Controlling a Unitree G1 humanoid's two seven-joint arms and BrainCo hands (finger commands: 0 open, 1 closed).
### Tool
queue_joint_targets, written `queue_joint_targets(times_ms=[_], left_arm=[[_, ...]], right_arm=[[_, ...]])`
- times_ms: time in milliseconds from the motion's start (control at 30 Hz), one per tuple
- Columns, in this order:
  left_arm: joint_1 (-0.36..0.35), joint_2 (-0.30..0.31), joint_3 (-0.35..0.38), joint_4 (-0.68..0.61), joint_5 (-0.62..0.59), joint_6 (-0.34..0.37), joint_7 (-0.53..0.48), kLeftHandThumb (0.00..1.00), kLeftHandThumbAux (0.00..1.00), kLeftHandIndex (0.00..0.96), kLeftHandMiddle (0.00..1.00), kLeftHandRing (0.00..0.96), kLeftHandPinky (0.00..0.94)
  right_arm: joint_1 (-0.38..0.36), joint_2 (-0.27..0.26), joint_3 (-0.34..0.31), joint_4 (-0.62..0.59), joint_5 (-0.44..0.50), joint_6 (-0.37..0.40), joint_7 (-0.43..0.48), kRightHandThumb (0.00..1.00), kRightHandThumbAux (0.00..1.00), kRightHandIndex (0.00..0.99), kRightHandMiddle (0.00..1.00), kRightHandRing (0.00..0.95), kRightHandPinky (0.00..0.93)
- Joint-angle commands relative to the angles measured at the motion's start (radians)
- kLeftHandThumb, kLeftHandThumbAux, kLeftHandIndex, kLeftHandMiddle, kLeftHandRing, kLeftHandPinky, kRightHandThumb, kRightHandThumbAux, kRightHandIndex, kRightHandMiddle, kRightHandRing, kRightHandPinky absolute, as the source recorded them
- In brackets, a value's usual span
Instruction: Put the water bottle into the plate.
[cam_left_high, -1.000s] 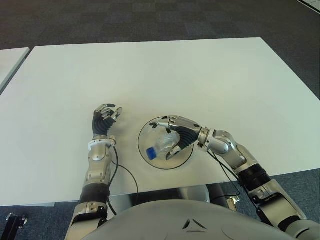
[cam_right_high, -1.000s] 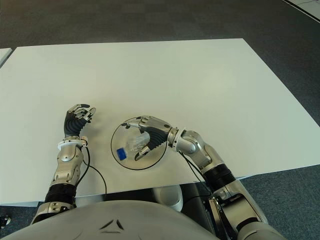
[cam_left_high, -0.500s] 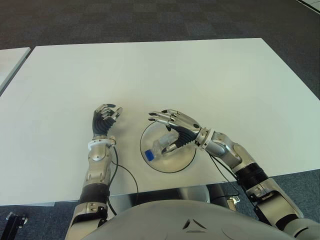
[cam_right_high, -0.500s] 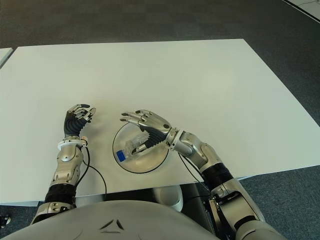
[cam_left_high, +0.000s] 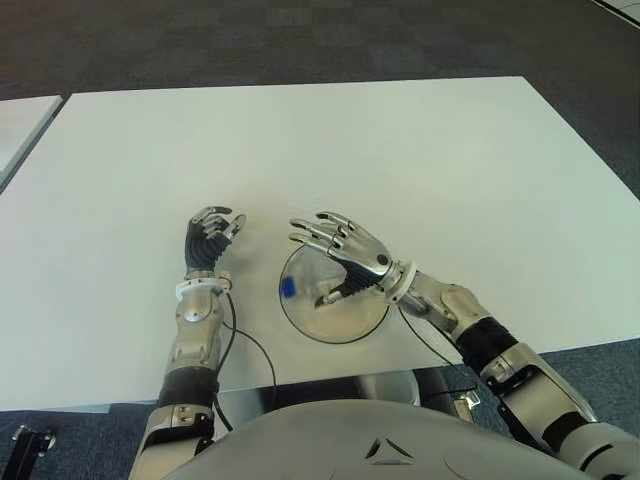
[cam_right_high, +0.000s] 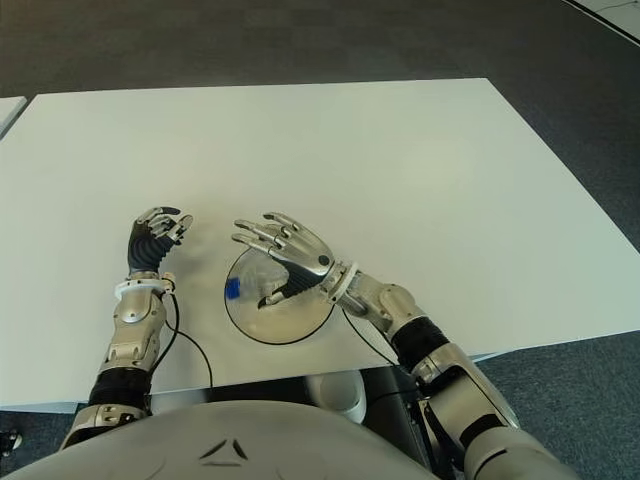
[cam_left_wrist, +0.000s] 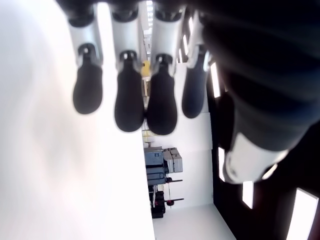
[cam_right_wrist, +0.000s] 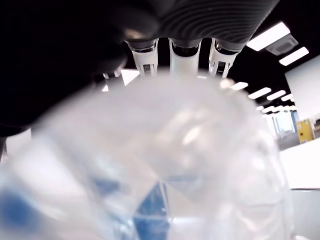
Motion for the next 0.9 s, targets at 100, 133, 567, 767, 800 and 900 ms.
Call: queue_joint_targets(times_ms=[100, 133, 567, 767, 800, 900], left_arm=[[0.008, 0.019, -0.014, 0.033, 0.008, -0.025, -0.019, 0.708, 0.714, 0.438, 0.715, 0.701, 0.680], [0.007, 0.019, -0.014, 0.034, 0.009, -0.024, -0.017, 0.708, 0.714, 0.438, 0.719, 0.705, 0.680], [0.013, 0.003, -0.009, 0.000, -0.006, 0.039, 0.001, 0.709, 0.714, 0.438, 0.703, 0.688, 0.655], [0.010, -0.009, 0.002, -0.001, -0.041, 0.044, -0.009, 0.708, 0.713, 0.438, 0.699, 0.682, 0.658], [0.009, -0.011, 0.003, 0.001, -0.048, 0.043, -0.011, 0.708, 0.713, 0.438, 0.698, 0.681, 0.658], [0.007, -0.012, 0.006, 0.008, -0.056, 0.039, -0.013, 0.709, 0.713, 0.437, 0.696, 0.677, 0.656]], right_arm=[[-0.012, -0.004, 0.056, 0.054, -0.064, 0.065, -0.087, 0.000, 0.465, 0.000, 0.000, 0.000, 0.000], [-0.015, -0.004, 0.063, 0.058, -0.068, 0.072, -0.099, 0.000, 0.459, 0.000, 0.000, 0.000, 0.000], [-0.038, -0.003, 0.132, 0.094, -0.099, 0.153, -0.213, 0.009, 0.415, 0.000, 0.000, 0.000, 0.000], [-0.046, -0.002, 0.144, 0.105, -0.098, 0.171, -0.267, 0.017, 0.402, 0.000, 0.000, 0.000, 0.000], [-0.047, -0.002, 0.145, 0.106, -0.097, 0.174, -0.275, 0.016, 0.401, 0.000, 0.000, 0.000, 0.000], [-0.051, -0.005, 0.143, 0.103, -0.091, 0.178, -0.290, 0.015, 0.399, 0.000, 0.000, 0.000, 0.000]])
